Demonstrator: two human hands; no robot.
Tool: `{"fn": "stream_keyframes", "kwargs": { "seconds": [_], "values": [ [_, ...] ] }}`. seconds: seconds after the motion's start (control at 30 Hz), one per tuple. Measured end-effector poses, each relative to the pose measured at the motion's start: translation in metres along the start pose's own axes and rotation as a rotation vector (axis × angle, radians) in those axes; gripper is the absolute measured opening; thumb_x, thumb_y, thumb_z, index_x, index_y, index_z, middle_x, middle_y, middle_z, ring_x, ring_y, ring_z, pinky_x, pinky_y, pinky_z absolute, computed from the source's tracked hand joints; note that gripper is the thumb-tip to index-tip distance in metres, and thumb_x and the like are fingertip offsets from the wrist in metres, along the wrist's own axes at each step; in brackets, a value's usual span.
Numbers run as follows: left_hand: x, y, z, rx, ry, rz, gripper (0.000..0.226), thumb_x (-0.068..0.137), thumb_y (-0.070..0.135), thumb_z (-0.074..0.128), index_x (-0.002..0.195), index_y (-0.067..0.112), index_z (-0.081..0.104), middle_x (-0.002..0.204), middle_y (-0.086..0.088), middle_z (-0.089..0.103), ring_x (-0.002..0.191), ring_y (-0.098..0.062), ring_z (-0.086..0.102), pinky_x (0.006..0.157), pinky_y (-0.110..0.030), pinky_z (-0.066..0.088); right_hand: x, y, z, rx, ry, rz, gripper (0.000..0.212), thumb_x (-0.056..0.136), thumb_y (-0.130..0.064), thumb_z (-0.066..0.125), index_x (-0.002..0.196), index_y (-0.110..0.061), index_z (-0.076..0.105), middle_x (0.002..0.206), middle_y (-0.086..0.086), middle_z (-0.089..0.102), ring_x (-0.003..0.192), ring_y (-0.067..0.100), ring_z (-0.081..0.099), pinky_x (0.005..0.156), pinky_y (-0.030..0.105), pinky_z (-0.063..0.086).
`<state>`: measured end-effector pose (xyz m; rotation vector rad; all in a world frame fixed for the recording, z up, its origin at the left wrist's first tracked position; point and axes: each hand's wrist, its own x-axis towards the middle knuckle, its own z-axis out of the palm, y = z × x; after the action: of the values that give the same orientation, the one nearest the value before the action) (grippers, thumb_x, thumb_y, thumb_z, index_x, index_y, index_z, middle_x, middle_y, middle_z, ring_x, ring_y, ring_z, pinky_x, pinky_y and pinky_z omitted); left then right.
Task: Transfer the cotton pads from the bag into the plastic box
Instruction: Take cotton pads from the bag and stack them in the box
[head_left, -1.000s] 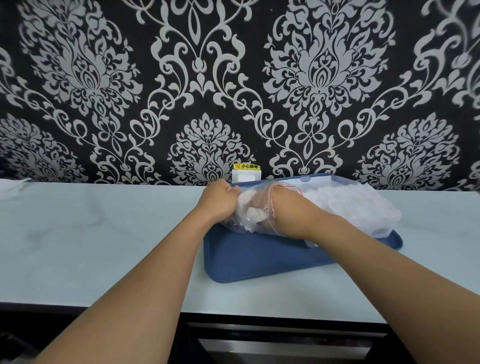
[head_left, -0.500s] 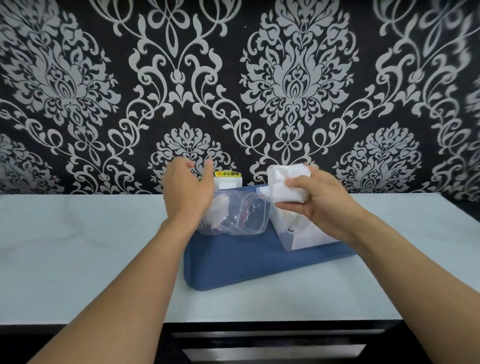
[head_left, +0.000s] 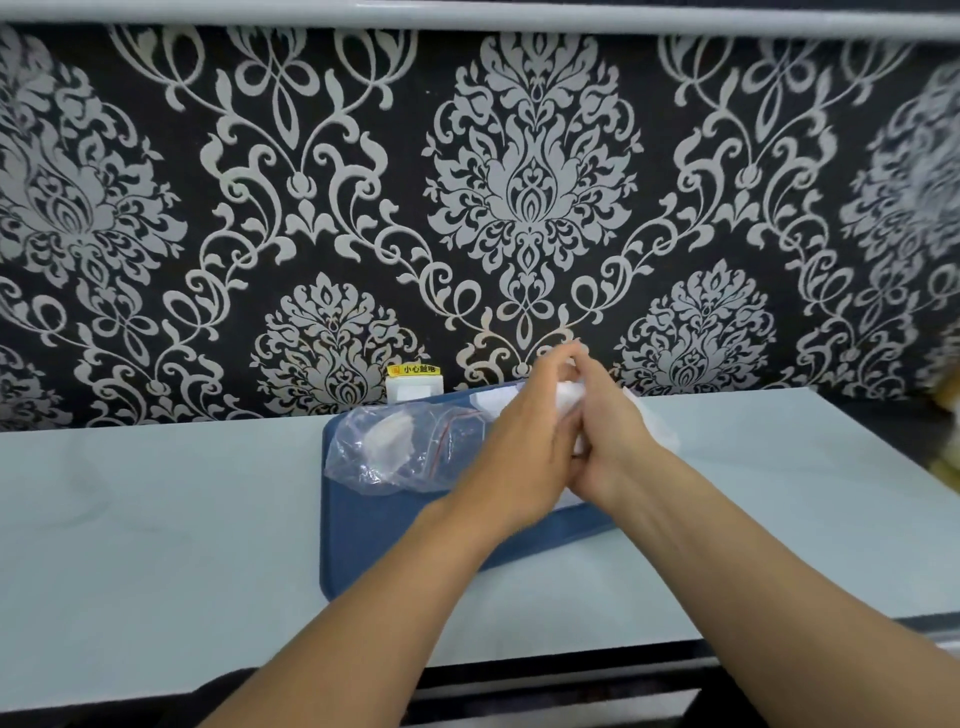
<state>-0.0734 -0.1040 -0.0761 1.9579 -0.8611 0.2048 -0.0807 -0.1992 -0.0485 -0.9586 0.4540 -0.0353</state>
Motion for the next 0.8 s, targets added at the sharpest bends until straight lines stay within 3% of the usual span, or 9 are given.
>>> {"fn": "stream_keyframes", "kwargs": {
  "seconds": [0.1,0.17,0.23,0.27,0.37,0.43,0.53,0.63,0.8],
  "values": [
    [0.004,-0.006,0.007,-0.022,0.014,-0.019,0.057,0.1,0.015,0.051,0.148,0.032,0.025,0.146,0.008,0.04,0.132,-0.007,0.042,0.11,-0.024,0.039,0.004,-0.002,-0.007,0.07,0.003,0.053,0.029,0.092,-0.05,0.062,0.09,-0.021,0.065,0.08,-0.004,0.069,0.074,0.013,0.068,0.045,0.021,0.051],
    [0.01,-0.006,0.011,-0.111,0.118,-0.195,0.063,0.09,0.022,0.062,0.14,0.036,0.026,0.144,0.003,0.036,0.133,-0.018,0.043,0.11,-0.039,0.043,0.006,-0.003,-0.007,0.04,-0.024,0.021,0.043,0.092,-0.054,0.061,0.107,-0.015,0.069,0.095,0.004,0.076,0.086,0.02,0.073,0.06,0.029,0.059],
    [0.018,-0.002,0.013,-0.263,0.183,-0.38,0.056,0.085,0.022,0.063,0.128,0.037,0.03,0.137,-0.005,0.045,0.124,-0.024,0.053,0.1,-0.04,0.051,0.006,-0.005,-0.007,-0.084,-0.081,-0.054,0.052,0.087,-0.063,0.061,0.106,-0.015,0.07,0.1,0.004,0.077,0.093,0.021,0.073,0.077,0.033,0.058],
    [0.02,-0.001,0.01,-0.356,0.21,-0.455,0.048,0.089,0.015,0.059,0.126,0.03,0.033,0.13,-0.009,0.053,0.116,-0.023,0.059,0.091,-0.037,0.054,0.004,-0.007,-0.005,-0.191,-0.124,-0.11,0.05,0.086,-0.063,0.061,0.1,-0.017,0.071,0.096,0.003,0.077,0.091,0.02,0.073,0.077,0.033,0.057],
    [0.027,0.004,-0.005,-0.763,0.285,-0.609,0.03,0.095,0.003,0.047,0.124,0.011,0.051,0.102,-0.008,0.069,0.084,-0.017,0.066,0.063,-0.026,0.05,0.002,-0.015,-0.01,-0.548,-0.226,-0.314,0.042,0.079,-0.045,0.069,0.103,-0.01,0.071,0.101,0.01,0.076,0.095,0.025,0.072,0.085,0.04,0.056],
    [0.024,0.006,-0.013,-0.94,0.254,-0.653,0.032,0.095,0.0,0.041,0.123,0.005,0.057,0.094,-0.008,0.069,0.074,-0.015,0.062,0.056,-0.025,0.044,0.003,-0.017,-0.017,-0.601,-0.267,-0.35,0.035,0.085,-0.027,0.069,0.11,-0.004,0.068,0.104,0.014,0.075,0.092,0.025,0.073,0.077,0.034,0.06],
    [0.023,0.007,-0.016,-0.951,0.221,-0.652,0.037,0.087,-0.011,0.037,0.114,0.004,0.056,0.098,-0.014,0.063,0.079,-0.02,0.06,0.054,-0.024,0.047,0.004,-0.015,-0.021,-0.517,-0.338,-0.318,0.025,0.096,-0.013,0.062,0.113,0.004,0.068,0.098,0.015,0.072,0.08,0.017,0.069,0.067,0.025,0.057],
    [0.023,0.005,-0.016,-0.905,0.205,-0.617,0.046,0.084,-0.015,0.034,0.12,0.006,0.052,0.111,-0.018,0.057,0.098,-0.025,0.056,0.072,-0.03,0.047,0.007,-0.013,-0.022,-0.427,-0.399,-0.251,0.029,0.096,-0.015,0.065,0.118,0.004,0.069,0.103,0.016,0.074,0.086,0.017,0.07,0.075,0.025,0.058],
    [0.022,-0.005,-0.017,-0.572,0.128,-0.559,0.048,0.09,0.003,0.051,0.133,0.02,0.039,0.105,-0.002,0.059,0.096,-0.016,0.057,0.071,-0.029,0.045,0.014,-0.031,-0.029,-0.502,-0.211,-0.308,0.025,0.091,-0.02,0.072,0.104,0.001,0.071,0.092,0.01,0.075,0.079,0.017,0.069,0.067,0.023,0.056]
  ]
}}
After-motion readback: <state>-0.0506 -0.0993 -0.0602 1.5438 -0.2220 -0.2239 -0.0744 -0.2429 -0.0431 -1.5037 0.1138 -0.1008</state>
